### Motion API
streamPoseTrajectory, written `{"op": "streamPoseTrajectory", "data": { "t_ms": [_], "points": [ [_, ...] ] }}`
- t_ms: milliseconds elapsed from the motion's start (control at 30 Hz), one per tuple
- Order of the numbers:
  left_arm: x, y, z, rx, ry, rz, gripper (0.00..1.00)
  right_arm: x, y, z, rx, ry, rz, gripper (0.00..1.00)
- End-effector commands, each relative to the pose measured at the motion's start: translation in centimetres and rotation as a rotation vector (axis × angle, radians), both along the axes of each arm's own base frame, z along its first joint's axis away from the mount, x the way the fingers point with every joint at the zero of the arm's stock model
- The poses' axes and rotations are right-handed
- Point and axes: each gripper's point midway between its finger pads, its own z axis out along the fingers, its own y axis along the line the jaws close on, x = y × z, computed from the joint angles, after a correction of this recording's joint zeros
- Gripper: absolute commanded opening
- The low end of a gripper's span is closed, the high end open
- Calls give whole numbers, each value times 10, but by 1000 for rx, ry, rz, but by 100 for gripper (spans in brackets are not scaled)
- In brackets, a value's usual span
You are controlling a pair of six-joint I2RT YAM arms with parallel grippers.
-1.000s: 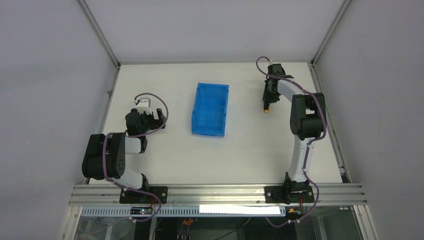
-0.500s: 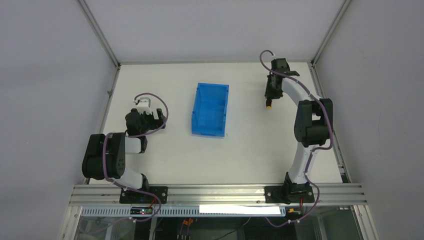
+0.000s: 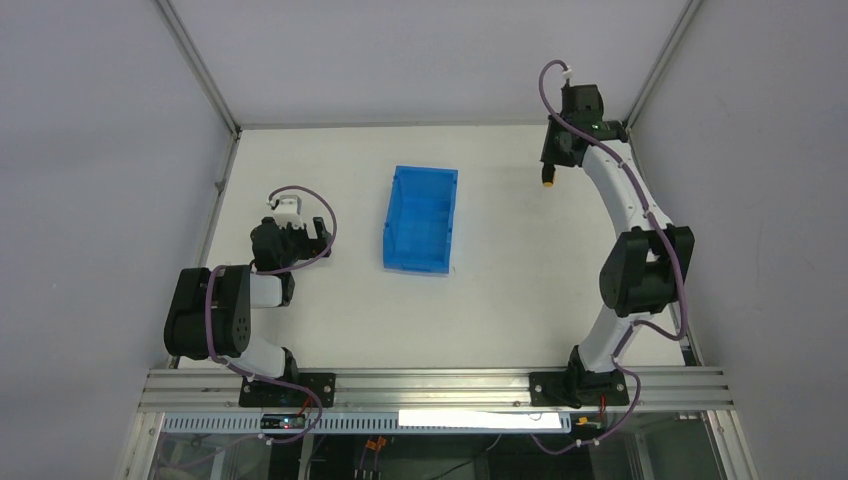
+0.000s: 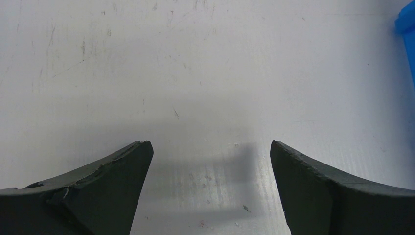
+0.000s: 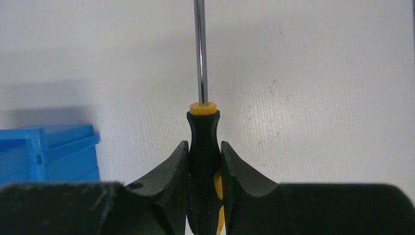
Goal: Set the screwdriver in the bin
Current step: Place the screwdriver in the bin.
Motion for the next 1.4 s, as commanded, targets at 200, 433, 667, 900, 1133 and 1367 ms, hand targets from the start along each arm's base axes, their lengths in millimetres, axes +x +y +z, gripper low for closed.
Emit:
{"op": "streamPoseTrajectory", "data": {
  "t_ms": [200,433,667,900,1133,1367],
  "points": [
    [6,1,17,6,-66,-13,99,-16,8,104,46,-194,39,0],
    [6,1,17,5,-67,-14,99,-29,39,136,90,-259,99,0],
    [6,1,17,6,-66,-13,99,-41,84,150,106,-280,179,0],
    [6,1,17,6,-67,-13,99,-49,146,149,148,-281,287,0],
    [6,1,16,5,-64,-13,99,-59,202,147,169,-280,388,0],
    [6,1,17,6,-66,-13,99,-67,236,140,187,-268,444,0]
  ]
}}
